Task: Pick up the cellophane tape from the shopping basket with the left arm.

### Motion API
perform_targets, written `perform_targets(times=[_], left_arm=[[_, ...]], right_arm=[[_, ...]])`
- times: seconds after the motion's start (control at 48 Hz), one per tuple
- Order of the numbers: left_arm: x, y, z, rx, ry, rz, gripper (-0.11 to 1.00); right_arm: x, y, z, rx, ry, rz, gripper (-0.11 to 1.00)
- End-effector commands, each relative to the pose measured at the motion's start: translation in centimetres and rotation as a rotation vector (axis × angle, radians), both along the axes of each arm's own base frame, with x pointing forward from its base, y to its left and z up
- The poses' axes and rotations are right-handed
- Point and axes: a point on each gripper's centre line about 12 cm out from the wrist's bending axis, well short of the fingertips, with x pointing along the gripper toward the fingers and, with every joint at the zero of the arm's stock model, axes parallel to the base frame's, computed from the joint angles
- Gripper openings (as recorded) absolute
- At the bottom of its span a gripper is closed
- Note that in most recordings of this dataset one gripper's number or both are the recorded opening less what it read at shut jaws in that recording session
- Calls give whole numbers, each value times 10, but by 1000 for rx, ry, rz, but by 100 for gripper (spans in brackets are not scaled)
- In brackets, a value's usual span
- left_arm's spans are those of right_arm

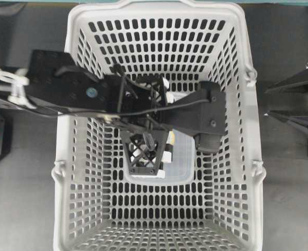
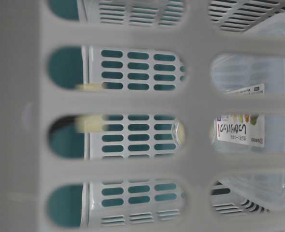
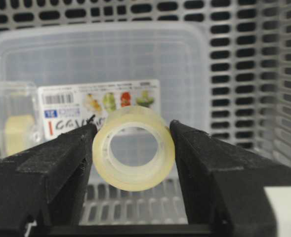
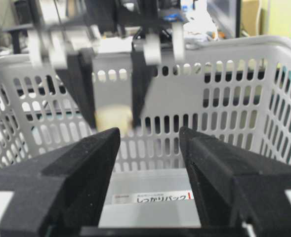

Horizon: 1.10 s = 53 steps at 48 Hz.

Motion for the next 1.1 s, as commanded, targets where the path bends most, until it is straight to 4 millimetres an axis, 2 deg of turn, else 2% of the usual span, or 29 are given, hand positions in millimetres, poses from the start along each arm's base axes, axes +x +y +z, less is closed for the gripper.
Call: perform_targets(times=[0.0,0.083,0.312,1.083], left_arm=[[-11,2,45,-3,-48,6,50],[-12,2,51,-2,-43,6,50],[-11,3,43,-2,-22,8,50],[-10,3,37,2,-5,9,50]], right_arm=[[1,0,7,5,-20,-2,50],[1,0,8,5,-23,-2,50],[1,0,8,5,-23,-2,50],[1,0,8,5,-26,-2,50]])
